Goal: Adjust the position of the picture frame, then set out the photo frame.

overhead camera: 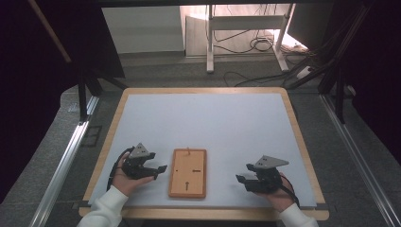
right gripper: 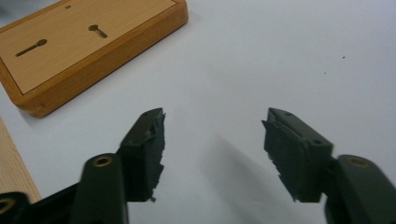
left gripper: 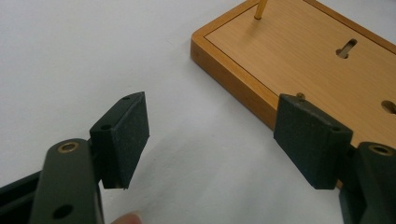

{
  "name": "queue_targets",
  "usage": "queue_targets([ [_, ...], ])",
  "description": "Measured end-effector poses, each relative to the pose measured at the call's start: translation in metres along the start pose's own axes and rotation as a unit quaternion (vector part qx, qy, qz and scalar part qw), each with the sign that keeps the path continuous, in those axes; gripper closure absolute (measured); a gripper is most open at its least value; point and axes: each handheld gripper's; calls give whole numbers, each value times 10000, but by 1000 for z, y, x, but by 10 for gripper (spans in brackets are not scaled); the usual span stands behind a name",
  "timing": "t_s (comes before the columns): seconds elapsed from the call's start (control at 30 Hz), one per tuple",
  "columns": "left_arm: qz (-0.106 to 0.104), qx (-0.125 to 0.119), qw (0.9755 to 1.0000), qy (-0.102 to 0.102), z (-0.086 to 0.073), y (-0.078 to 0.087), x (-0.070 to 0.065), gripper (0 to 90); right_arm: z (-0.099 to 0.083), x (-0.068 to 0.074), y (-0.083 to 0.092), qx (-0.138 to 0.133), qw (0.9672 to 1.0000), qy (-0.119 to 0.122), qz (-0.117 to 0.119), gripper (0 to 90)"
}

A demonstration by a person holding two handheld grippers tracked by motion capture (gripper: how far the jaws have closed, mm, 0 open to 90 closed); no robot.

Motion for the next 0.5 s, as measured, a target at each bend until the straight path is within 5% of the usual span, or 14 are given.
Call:
queue_targets([
  [0.2,-102,-7,9999,-125,1,1,-3,271,1,-1,-3,13,9999,-81,-75,269],
  [0.5,-164,-117,9989,-412,8,0,-12,267,3,0,-6,22,10000,-21,28,254],
])
Point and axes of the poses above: each handheld gripper's, and its own axes: y roughly backward along the jaws, z roughly out of its top, x roughly to its left, and after that the axes turned 10 degrees about y, right-handed
